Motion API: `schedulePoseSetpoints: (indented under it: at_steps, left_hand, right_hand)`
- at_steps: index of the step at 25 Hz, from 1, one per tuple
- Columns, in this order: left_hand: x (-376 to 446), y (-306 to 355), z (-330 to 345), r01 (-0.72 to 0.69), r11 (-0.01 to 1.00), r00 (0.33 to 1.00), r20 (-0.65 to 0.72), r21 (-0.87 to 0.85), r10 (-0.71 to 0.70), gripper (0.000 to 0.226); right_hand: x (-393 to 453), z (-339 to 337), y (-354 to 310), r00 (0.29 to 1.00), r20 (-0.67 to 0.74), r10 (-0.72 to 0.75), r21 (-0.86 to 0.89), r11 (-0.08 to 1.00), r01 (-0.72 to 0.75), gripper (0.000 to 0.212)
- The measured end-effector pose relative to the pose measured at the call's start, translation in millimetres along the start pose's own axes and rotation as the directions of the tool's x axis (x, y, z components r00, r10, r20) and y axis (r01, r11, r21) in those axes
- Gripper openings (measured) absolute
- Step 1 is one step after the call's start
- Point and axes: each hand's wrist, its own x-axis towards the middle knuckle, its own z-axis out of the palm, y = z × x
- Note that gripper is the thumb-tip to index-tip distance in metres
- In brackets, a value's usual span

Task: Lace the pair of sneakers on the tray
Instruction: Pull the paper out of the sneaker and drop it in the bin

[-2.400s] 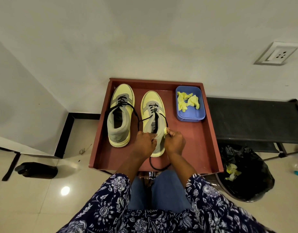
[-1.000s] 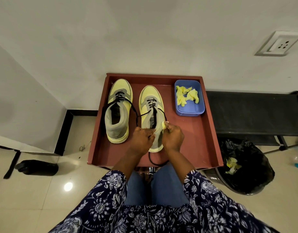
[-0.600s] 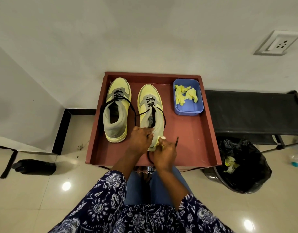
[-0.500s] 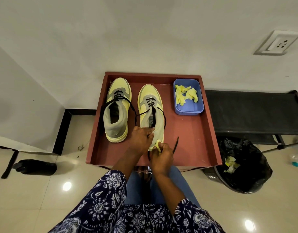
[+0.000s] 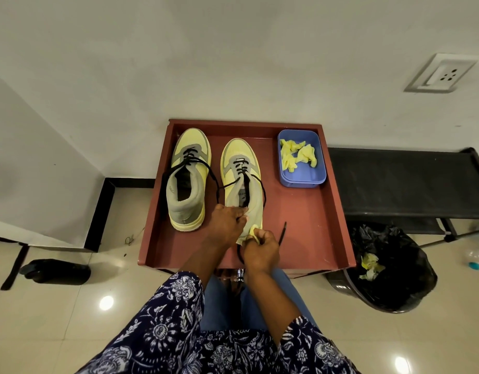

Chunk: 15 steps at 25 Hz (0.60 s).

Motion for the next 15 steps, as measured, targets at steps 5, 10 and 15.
schedulePoseSetpoints:
  at_steps: [5,10,15]
  left_hand:
    - [2.2,-3.8,2.6,0.010,1.000,1.000,0.001,0.000,-0.010,0.036]
    - [3.5,-7.4,5.2,0.002,1.000,1.000,-0.006,-0.011,-0.002,0.034]
    - [1.5,-4.3,3.6,0.004,1.000,1.000,-0.008,0.012,-0.004,0.035]
  right_hand:
    - [5.8,-3.0,-7.7,0.996,-0.010,-0.083,-0.057,0.995,0.082,0.022]
    - [25.9,-5.3,-30.7,0.974,0.007,-0.227,-0.164,0.961,0.225,0.026]
    - [32.5,-9.2,-30.6,0.933,0.099,-0.345,-0.316,0.878,0.358,0.028]
